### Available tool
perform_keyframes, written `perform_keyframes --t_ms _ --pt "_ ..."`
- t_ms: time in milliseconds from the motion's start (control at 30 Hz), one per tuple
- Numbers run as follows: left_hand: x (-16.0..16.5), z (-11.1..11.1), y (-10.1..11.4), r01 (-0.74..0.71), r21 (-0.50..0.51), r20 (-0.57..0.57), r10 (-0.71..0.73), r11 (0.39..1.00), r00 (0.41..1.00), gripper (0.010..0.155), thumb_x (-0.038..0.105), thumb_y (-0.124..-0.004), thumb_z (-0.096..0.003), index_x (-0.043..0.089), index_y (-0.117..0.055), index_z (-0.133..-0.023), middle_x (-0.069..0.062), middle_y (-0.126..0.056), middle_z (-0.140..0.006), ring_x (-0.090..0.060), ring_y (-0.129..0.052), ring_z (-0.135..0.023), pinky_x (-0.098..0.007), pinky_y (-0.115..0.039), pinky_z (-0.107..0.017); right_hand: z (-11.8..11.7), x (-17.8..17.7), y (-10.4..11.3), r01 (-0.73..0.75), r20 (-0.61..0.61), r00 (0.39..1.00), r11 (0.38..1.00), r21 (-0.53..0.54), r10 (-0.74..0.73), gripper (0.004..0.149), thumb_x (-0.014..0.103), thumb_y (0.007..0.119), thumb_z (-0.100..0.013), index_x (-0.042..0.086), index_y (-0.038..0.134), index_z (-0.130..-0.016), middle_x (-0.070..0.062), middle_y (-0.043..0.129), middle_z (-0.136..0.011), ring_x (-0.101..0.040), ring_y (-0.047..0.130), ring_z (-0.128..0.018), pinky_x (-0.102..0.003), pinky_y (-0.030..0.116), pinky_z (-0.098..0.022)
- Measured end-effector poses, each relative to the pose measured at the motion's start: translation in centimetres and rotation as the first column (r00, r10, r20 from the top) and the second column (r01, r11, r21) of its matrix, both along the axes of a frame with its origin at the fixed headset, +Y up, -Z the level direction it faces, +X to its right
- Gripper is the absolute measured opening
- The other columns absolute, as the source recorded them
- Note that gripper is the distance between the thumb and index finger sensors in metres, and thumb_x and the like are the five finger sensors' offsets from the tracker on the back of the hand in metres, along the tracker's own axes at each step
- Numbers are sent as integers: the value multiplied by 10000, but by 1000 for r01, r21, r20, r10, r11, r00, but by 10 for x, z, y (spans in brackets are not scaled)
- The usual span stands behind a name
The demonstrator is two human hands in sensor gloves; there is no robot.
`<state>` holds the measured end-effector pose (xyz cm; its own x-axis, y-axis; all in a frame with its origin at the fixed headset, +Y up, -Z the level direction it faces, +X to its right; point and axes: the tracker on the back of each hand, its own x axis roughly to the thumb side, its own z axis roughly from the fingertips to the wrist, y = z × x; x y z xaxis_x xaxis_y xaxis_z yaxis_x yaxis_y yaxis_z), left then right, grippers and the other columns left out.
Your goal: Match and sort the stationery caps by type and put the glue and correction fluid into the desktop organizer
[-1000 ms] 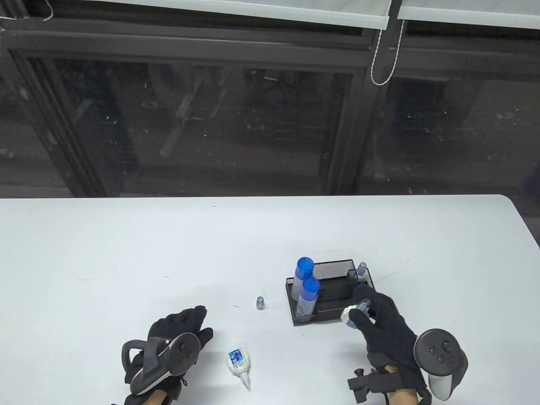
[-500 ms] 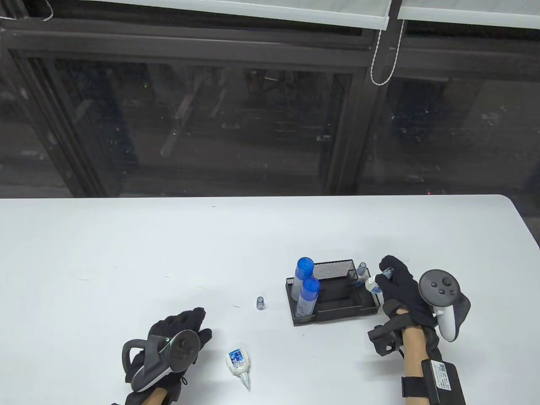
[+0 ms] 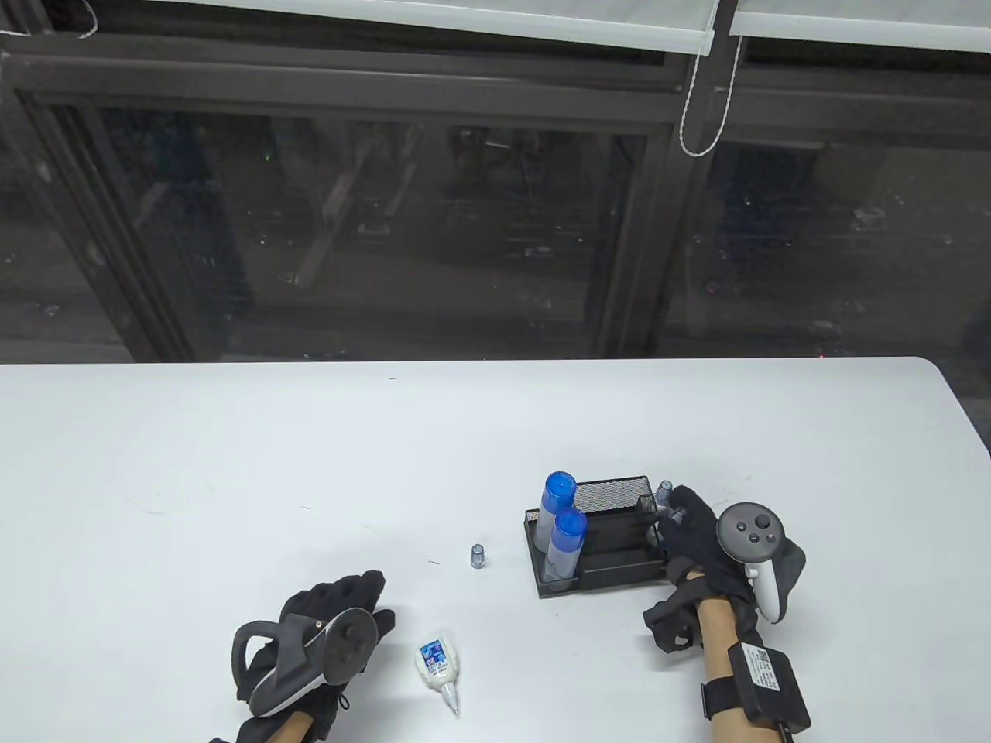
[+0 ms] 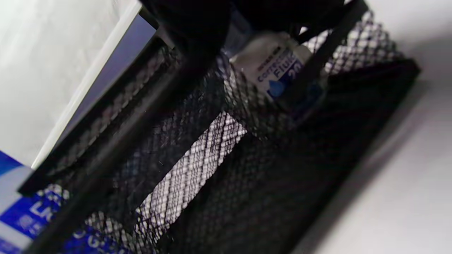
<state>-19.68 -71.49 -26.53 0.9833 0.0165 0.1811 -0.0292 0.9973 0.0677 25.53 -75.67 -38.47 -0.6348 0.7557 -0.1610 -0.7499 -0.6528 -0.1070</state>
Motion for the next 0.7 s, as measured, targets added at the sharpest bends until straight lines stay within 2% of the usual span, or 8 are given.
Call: perform_keyframes --t_ms 100,200,300,400,500,567,700 --pt "0 0 0 -1 1 4 1 1000 1000 575 582 -681 -548 314 -691 -1056 21 -874 -1037 -243 -960 -902 -514 -770 -670 1 1 1 17 -1 1000 1000 -6 -17 533 189 767 -525 112 611 -1029 -131 636 -1069 -343 604 -1003 -507 510 -750" --pt "0 0 -1 -7 2 4 7 1000 1000 574 581 -681 -549 314 -691 -1056 20 -875 -1037 -243 -958 -902 -514 -769 -670 6 5 11 93 -2 996 995 18 -93 603 234 754 -527 106 532 -1072 -184 529 -1114 -417 518 -1022 -556 442 -751" --pt "-3 -2 -4 -57 -16 0 57 998 998 575 583 -679 -548 317 -688 -1057 24 -875 -1036 -239 -963 -900 -511 -776 -667 18 7 36 50 -10 999 997 56 -50 635 290 733 -536 115 489 -1095 -208 467 -1137 -463 463 -1034 -595 403 -751" --pt "-7 -4 -8 -151 -72 -12 151 986 989 579 580 -681 -549 309 -686 -1061 14 -871 -1041 -248 -957 -904 -514 -769 -670 36 -1 69 45 -79 996 991 123 -35 660 359 728 -541 147 476 -1113 -223 445 -1151 -484 455 -1039 -622 402 -749" --pt "-7 -3 -7 -144 -59 -10 144 988 990 584 581 -683 -549 308 -680 -1065 13 -865 -1047 -250 -953 -909 -515 -768 -672 59 -20 97 69 -191 981 983 168 -36 664 394 729 -542 150 497 -1114 -225 487 -1146 -489 497 -1033 -633 435 -743" --pt "-6 -2 -6 -147 -56 1 147 988 989 588 582 -686 -546 308 -677 -1067 13 -863 -1049 -249 -953 -911 -515 -769 -671 75 -34 109 50 -248 969 980 193 0 651 406 732 -540 144 534 -1102 -215 547 -1131 -480 559 -1020 -634 476 -736" --pt "-4 1 -2 -135 -39 14 136 990 991 596 583 -690 -543 307 -670 -1072 11 -856 -1057 -252 -948 -917 -517 -768 -672 105 -70 113 36 -346 937 964 263 59 608 425 747 -528 151 632 -1058 -180 691 -1069 -446 707 -957 -614 574 -706"
